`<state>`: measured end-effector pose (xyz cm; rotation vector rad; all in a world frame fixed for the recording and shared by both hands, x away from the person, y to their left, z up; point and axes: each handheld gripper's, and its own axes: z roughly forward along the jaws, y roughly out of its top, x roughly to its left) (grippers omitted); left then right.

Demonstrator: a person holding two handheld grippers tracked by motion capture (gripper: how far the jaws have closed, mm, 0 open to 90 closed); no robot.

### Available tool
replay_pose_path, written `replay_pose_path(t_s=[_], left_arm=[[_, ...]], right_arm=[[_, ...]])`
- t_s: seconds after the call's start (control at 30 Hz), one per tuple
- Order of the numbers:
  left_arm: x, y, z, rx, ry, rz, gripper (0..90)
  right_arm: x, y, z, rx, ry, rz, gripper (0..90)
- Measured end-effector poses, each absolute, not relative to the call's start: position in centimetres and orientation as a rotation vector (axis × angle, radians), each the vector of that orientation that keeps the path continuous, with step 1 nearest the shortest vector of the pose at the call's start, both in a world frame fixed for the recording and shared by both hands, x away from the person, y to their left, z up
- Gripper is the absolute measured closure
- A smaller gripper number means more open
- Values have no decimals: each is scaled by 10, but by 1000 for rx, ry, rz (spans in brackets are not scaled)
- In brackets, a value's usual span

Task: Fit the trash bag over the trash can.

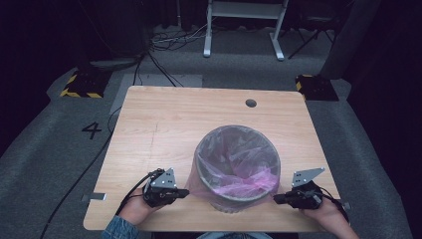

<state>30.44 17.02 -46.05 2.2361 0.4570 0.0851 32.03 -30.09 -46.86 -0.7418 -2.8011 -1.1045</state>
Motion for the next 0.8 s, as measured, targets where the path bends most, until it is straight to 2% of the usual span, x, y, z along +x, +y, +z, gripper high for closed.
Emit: replay_pose_path(t_s=[0.03,0.07,0.1,0.13,0.17,0.2,0.33,0.47,0.53,0.6,0.67,0.73,0.77,0.8], left_arm=[[303,173,-459,2216,458,91,885],[302,176,-456,2182,463,99,813],[301,179,-453,2145,479,99,692],[301,183,-449,2100,493,87,574],[302,185,-446,2076,493,78,481],[301,186,-443,2047,493,72,436],[290,179,-429,1990,437,83,321],[278,155,-417,2030,382,114,291],[276,145,-414,2041,387,144,301],[277,140,-411,2058,402,170,387],[279,137,-411,2070,421,185,632],[282,136,-412,2084,438,209,839],[283,136,-414,2086,448,220,892],[285,137,-415,2090,463,222,896]], right_arm=[[319,-303,-467,-763,-2795,-1124,766],[319,-305,-465,-781,-2787,-1143,681],[317,-307,-461,-799,-2773,-1185,584],[315,-308,-457,-808,-2768,-1243,525],[311,-310,-450,-808,-2766,-1315,489],[309,-311,-445,-795,-2763,-1358,457],[297,-311,-424,-745,-2761,-1546,357],[294,-302,-412,-725,-2761,-1612,329],[295,-296,-409,-717,-2763,-1614,422],[296,-292,-408,-710,-2747,-1606,580],[296,-288,-406,-703,-2725,-1600,629],[296,-287,-405,-686,-2720,-1593,655],[295,-287,-404,-681,-2723,-1597,660],[295,-288,-403,-681,-2726,-1603,658]])
